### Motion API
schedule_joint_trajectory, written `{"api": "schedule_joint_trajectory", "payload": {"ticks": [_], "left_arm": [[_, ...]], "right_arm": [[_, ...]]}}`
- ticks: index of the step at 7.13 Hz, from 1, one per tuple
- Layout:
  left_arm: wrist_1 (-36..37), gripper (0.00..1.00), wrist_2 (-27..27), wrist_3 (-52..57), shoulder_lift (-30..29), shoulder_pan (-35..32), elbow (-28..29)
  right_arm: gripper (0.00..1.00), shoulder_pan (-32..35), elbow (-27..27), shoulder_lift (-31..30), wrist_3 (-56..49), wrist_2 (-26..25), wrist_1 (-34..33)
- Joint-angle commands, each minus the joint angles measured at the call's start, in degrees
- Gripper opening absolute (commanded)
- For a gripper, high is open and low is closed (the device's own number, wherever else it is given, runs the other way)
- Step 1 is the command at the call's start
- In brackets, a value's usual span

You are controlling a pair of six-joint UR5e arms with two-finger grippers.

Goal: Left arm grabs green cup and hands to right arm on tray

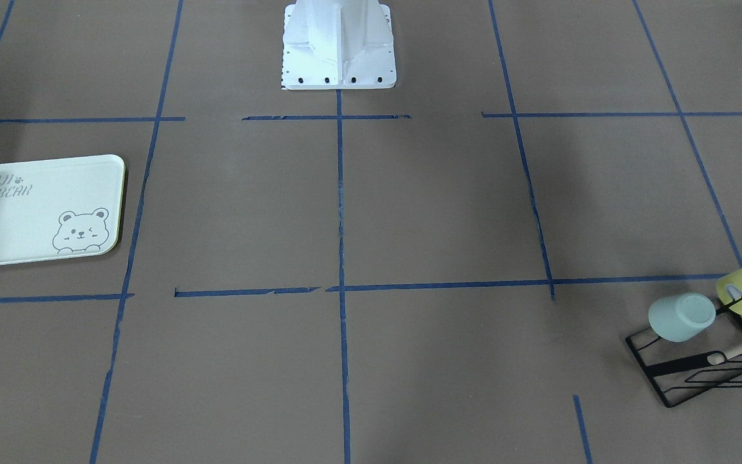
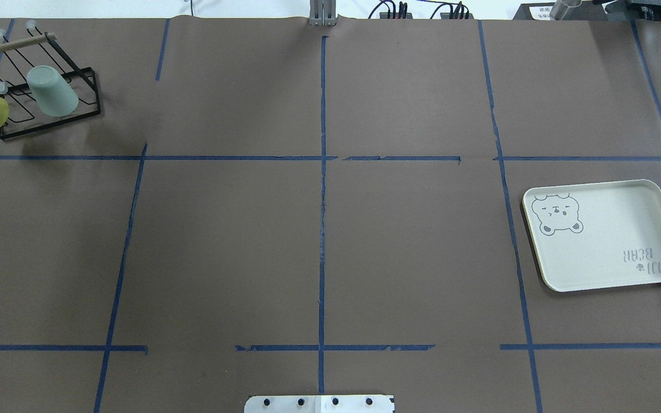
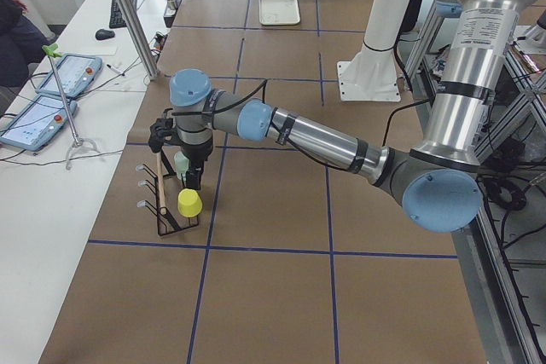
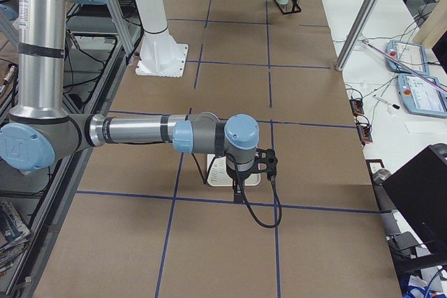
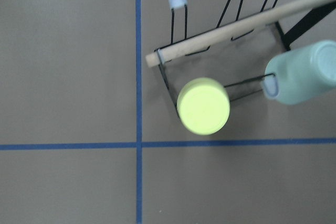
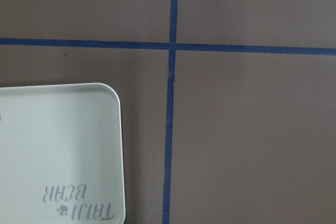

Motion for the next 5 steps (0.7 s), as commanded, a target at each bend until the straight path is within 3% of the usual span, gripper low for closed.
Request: {"api": "schedule_joint_trajectory", "payload": {"ticks": [1,3,5], "left_arm": [[-0.03,1.00,4.54,-10.93,-5.89,6.86,3.24],[-1.43,1.00,7.56,-22.44,-12.65,10.12,9.38],[-8.52,1.00,18.34,-30.37,-14.07,16.26,13.77]], "right_arm": [[1.00,0.00,-0.09,-0.05,0.09,-0.02,0.02],[1.00,0.00,-0.18,-0.05,0.18,0.07,0.02],[1.00,0.00,-0.18,-0.14,0.18,-0.02,0.02]]}}
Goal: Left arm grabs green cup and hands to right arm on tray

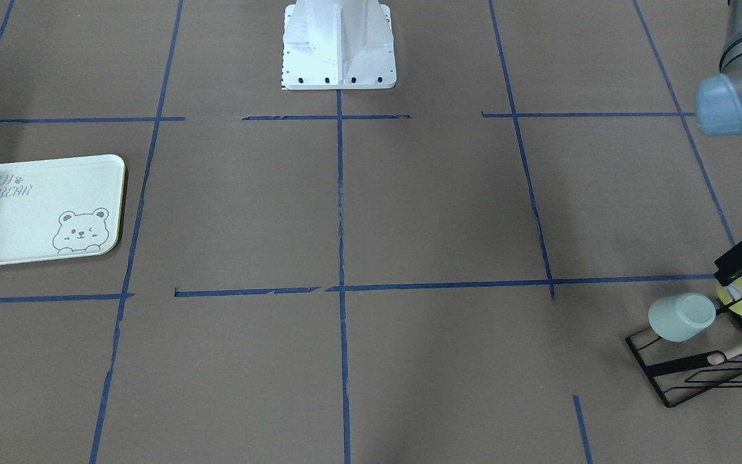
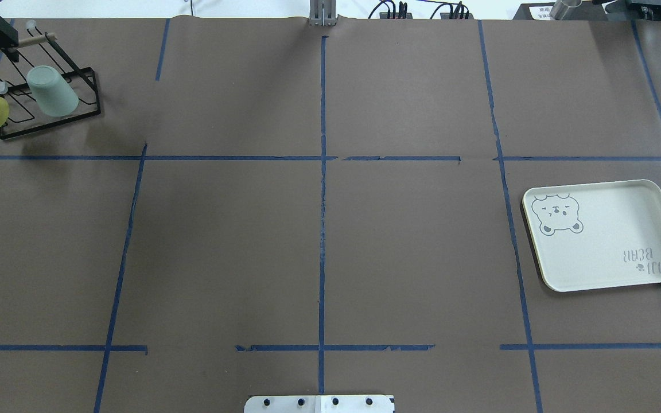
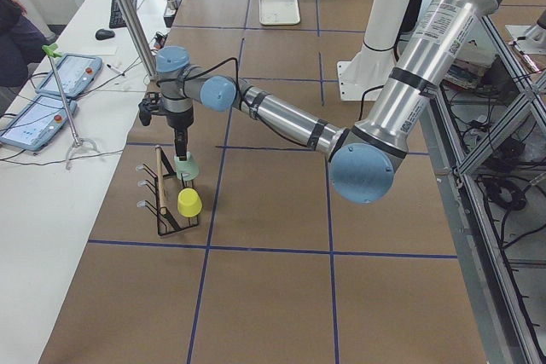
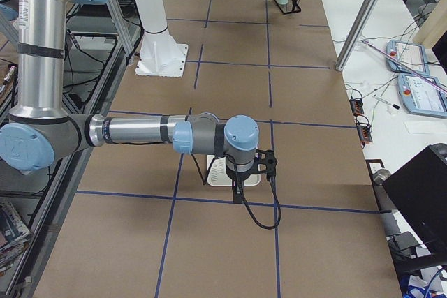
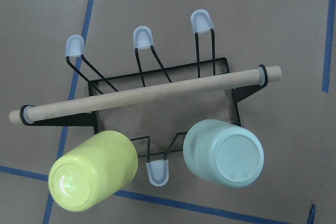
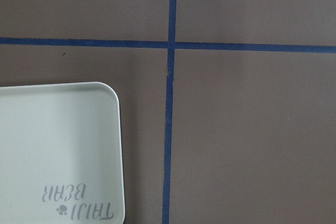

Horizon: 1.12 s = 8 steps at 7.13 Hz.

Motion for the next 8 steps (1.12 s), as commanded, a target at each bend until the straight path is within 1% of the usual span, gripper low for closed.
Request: {"api": "schedule_joint_trajectory", "payload": {"ticks": [1,2,3,6,8], "left_arm": [[-7.12,1.00,5.86,-5.42,-1.47,4.14,5.49],[-10.46,1.00,5.86,-6.82,-2.34,4.23,8.39],[-12.41,1.00,5.86,-7.53,-2.52,4.23,9.46],[-12.60,1.00,5.86,-7.62,-2.26,6.77,9.56],[-12.60,1.00,5.86,-6.92,-1.73,6.87,9.65]], "right_arm": [[1.00,0.00,0.00,-0.06,0.01,0.03,0.00],[1.00,0.00,0.00,-0.06,0.01,0.03,0.00],[1.00,0.00,0.00,-0.06,0.01,0.03,0.00],[1.00,0.00,-0.09,-0.06,0.01,0.03,0.00],[1.00,0.00,-0.44,-0.06,0.01,0.11,0.00]]}}
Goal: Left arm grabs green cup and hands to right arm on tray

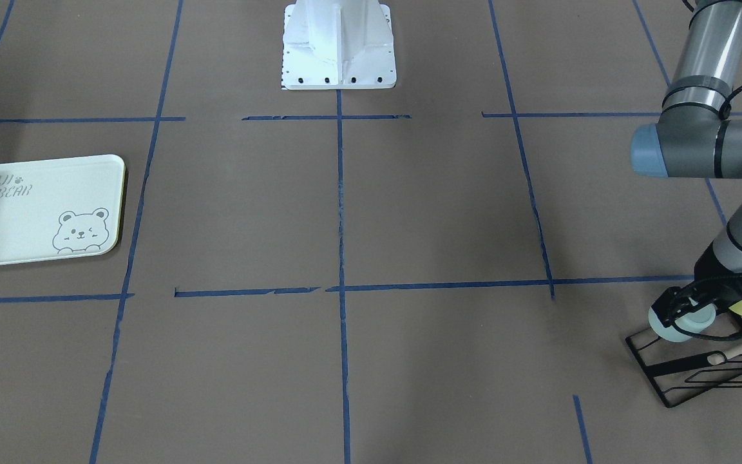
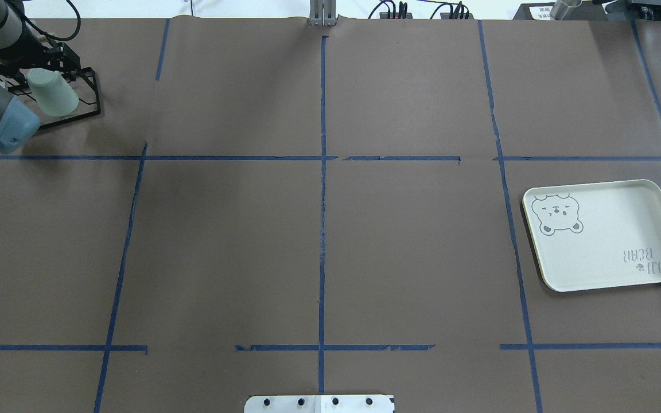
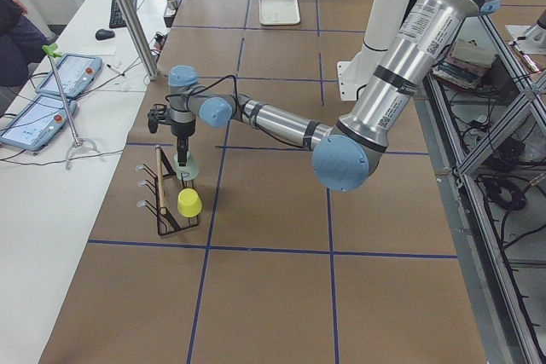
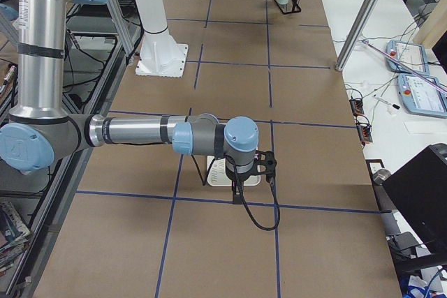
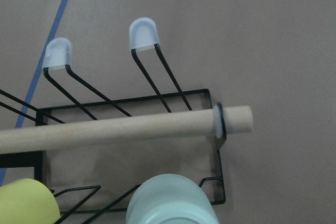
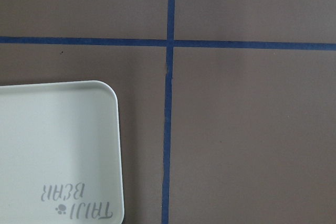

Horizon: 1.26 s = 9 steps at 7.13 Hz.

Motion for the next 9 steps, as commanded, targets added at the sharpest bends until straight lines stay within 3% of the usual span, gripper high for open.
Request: {"api": "schedule_joint_trajectory", "payload": {"ticks": [1,8,9], "left_arm": [[-0.02,1.00,0.04,0.50,0.52,0.17,0.08],[0.15,0.96,1.70,0.68,0.61,0.26,0.87],[0.07,0.82,1.80,0.51,0.53,0.26,0.87]], "right_arm": [[1.00,0.00,-0.17,0.00,0.00,-0.06,0.00],[1.00,-0.09,-0.08,0.00,0.00,0.03,0.00],[1.00,0.00,-0.16,0.00,0.00,0.03,0.00]]}}
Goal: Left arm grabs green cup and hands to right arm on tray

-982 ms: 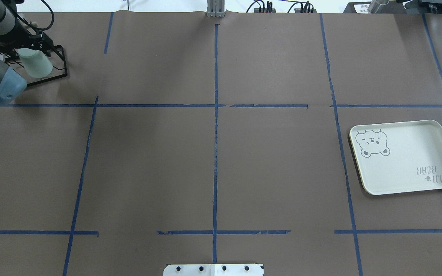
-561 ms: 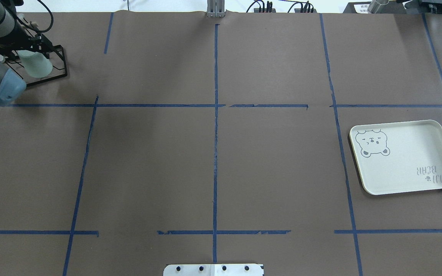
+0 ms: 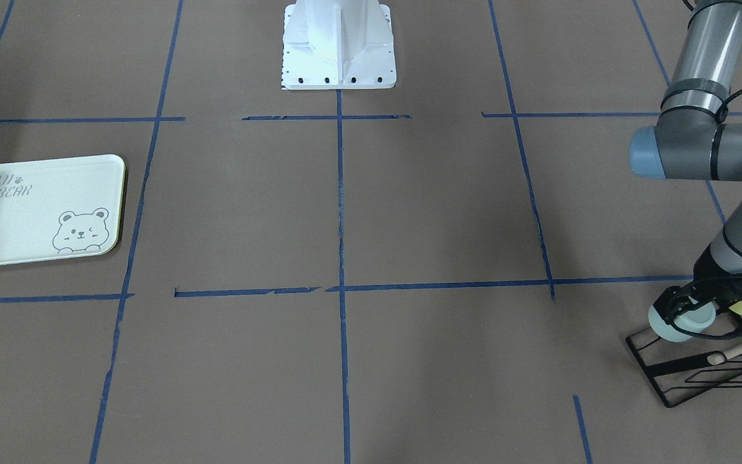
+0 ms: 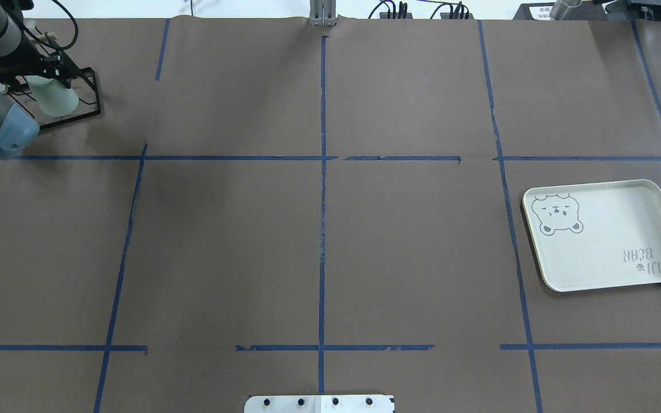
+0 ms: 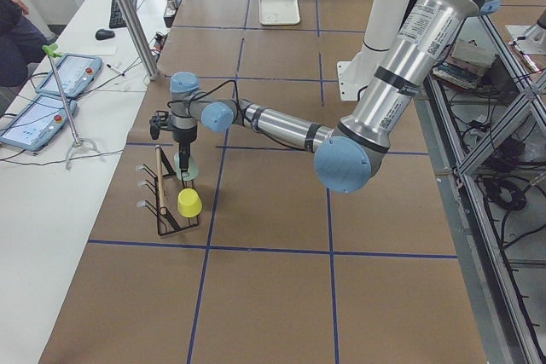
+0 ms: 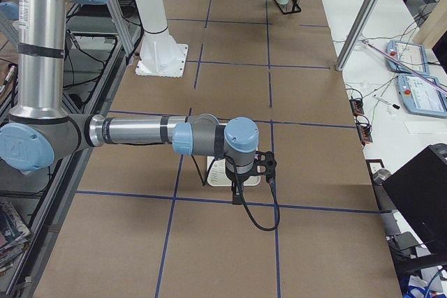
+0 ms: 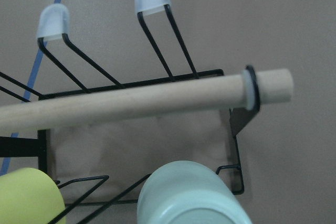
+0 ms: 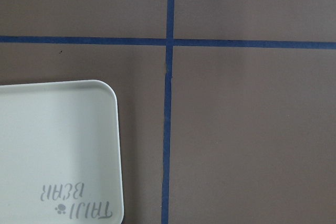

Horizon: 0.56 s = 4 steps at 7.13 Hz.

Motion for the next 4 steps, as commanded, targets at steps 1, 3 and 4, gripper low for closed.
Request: {"api": "schedule_joint_trajectory", "payload": {"ticks": [1,3,4], "left_arm": [[-0.07,0.59,0.35,-0.32,-0.07,-0.08,-0.06],[-0.07,0.21,0.35,-0.24,0.02,-0.70,-0.68],[0.10,0.21,0.44,-0.15,0.11,-1.40,-2.33]], "right_arm": [[1.00,0.04,0.04,0.00,0.00,0.00,0.00],[1.00,0.04,-0.05,0.00,0.00,0.00,0.00],[1.00,0.04,-0.05,0.00,0.00,0.00,0.00]]}}
